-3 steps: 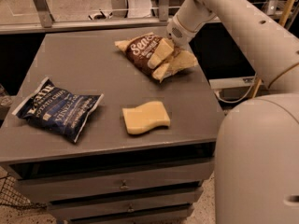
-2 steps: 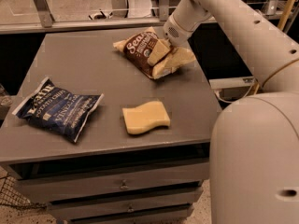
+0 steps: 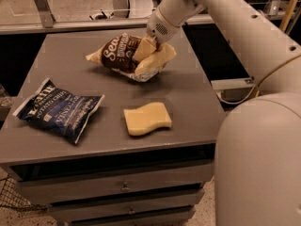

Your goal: Move brown chip bag near blue chip bag

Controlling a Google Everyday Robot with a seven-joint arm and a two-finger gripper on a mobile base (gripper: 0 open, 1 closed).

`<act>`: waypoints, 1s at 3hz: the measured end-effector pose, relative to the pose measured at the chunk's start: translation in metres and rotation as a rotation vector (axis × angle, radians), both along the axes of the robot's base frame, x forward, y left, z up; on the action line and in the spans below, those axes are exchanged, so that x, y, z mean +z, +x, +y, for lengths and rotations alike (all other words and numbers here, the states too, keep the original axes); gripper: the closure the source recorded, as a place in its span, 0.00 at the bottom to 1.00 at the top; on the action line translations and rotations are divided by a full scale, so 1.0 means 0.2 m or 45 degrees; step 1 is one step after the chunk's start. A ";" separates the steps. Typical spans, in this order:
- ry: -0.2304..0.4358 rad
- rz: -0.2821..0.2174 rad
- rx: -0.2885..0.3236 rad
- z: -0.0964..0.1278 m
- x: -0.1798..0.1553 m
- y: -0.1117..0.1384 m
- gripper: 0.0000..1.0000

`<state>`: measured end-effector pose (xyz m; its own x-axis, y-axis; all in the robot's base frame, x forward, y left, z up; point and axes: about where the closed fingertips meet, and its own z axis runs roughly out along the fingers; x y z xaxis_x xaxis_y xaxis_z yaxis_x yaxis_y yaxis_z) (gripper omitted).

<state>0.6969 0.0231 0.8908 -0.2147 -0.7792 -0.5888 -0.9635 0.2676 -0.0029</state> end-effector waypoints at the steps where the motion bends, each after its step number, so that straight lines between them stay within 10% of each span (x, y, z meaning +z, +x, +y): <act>1: 0.007 -0.012 0.051 0.04 0.00 -0.02 1.00; 3: 0.036 -0.066 0.165 0.19 0.06 -0.06 1.00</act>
Offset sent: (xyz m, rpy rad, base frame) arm -0.0039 0.0078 0.0009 0.0057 -0.0112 0.0426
